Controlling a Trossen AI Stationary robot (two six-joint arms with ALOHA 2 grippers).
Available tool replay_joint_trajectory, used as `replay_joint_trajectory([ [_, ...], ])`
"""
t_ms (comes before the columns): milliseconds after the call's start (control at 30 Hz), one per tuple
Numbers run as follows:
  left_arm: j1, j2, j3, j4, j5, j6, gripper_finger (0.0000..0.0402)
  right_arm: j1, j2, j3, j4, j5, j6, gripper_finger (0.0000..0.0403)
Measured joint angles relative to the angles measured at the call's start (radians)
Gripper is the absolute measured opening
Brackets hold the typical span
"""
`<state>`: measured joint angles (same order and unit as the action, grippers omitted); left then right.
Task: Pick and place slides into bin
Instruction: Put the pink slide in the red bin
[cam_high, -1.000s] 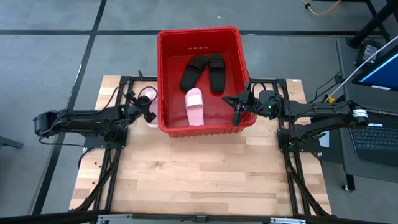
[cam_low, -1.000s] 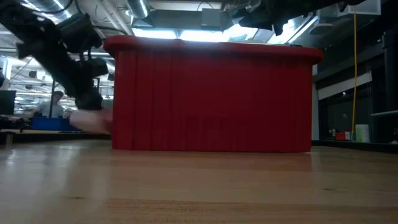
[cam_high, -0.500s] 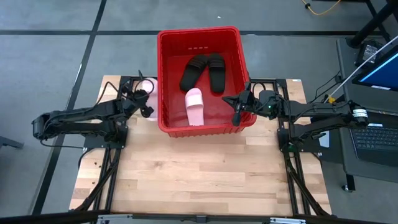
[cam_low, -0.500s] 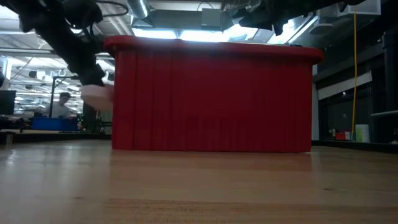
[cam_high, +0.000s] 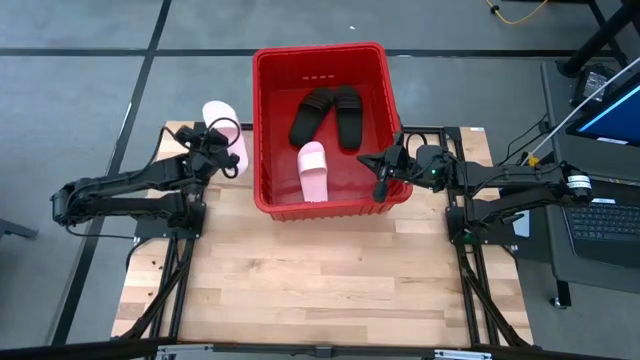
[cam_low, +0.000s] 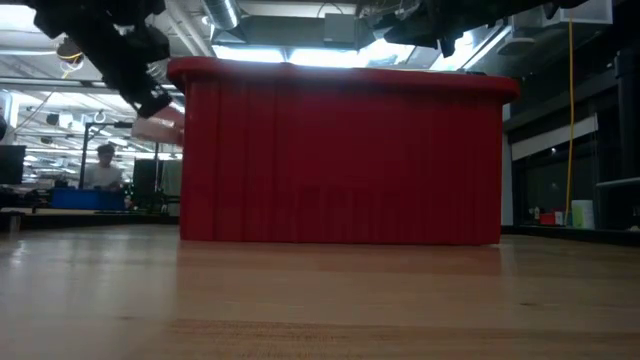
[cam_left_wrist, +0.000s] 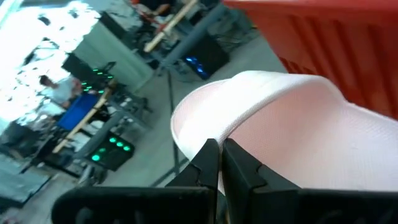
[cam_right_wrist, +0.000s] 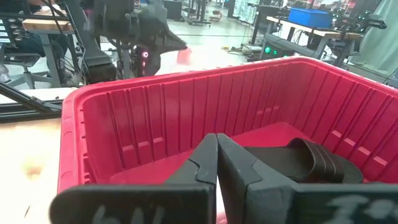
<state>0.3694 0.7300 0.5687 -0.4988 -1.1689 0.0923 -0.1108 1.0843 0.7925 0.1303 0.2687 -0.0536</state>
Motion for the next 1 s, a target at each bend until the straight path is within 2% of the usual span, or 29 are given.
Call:
replay_joint_trajectory([
  [167,0.000,0.000,0.068,0.001,-0.076,0.035,0.0003,0.000,0.000,0.000,0.000,0.000,0.000,0.0011],
  [367,-0.003,0.000,0.168,0.009,-0.076,0.073,0.0003,0.000,0.000,0.000,0.000,0.000,0.000,0.0011],
  [533,-0.007,-0.004,0.244,0.021,0.004,0.154,0.0003,0.000,0.000,0.000,0.000,0.000,0.000,0.0011],
  [767,-0.058,-0.015,0.314,0.090,0.270,0.232,0.0003,0.000,0.000,0.000,0.000,0.000,0.000,0.0011],
  [900,-0.094,-0.018,0.323,0.131,0.284,0.277,0.0003,0.000,0.000,0.000,0.012,-0.023,0.000,0.0011],
  [1000,-0.128,-0.019,0.328,0.151,0.303,0.278,0.0003,0.000,0.000,-0.001,0.098,-0.137,-0.012,0.0011],
])
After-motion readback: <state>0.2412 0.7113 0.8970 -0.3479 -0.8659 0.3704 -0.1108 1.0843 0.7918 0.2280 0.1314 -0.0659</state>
